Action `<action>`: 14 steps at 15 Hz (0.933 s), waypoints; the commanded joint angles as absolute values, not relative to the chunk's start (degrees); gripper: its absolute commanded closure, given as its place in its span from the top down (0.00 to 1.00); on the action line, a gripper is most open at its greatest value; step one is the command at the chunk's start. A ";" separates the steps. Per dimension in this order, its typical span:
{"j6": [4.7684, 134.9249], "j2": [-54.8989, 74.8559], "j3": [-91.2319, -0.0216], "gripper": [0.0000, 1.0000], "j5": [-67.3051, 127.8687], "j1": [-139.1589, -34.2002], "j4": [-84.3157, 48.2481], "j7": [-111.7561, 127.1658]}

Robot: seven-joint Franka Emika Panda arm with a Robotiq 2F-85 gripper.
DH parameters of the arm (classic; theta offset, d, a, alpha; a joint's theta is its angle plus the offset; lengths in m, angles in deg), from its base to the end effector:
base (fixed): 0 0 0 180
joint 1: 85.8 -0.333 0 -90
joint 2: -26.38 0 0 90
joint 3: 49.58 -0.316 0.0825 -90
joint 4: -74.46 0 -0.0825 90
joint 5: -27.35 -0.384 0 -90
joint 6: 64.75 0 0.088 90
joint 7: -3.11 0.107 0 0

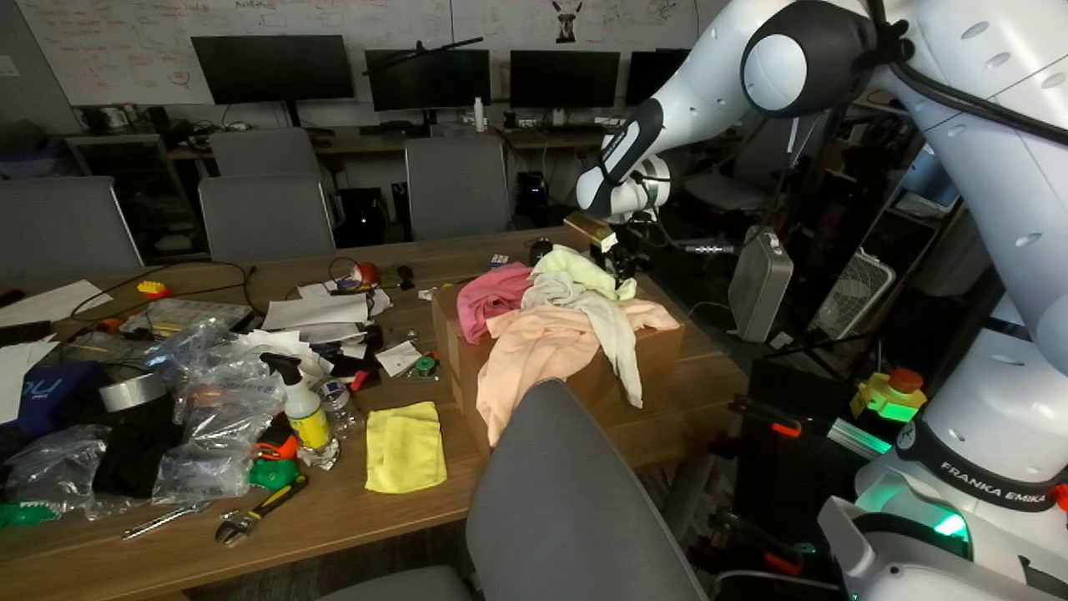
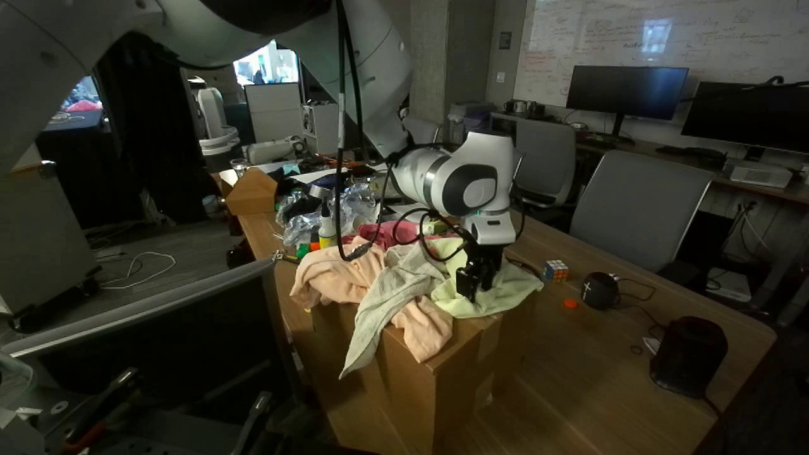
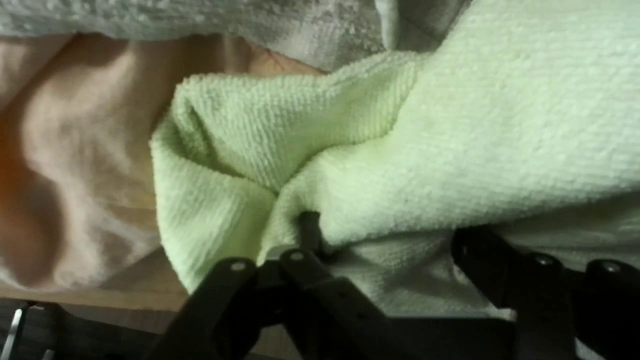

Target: Put the green and white towel and peach shirt on the backrest of the chair

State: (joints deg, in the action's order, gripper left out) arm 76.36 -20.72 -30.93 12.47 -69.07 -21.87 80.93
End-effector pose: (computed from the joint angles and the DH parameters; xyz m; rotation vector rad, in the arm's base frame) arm 0.5607 -0.3729 0.1415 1.5589 -2.6539 0.0612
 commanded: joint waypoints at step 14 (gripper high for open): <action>87.53 3.06 -43.33 0.04 -5.58 -63.35 -41.76 53.70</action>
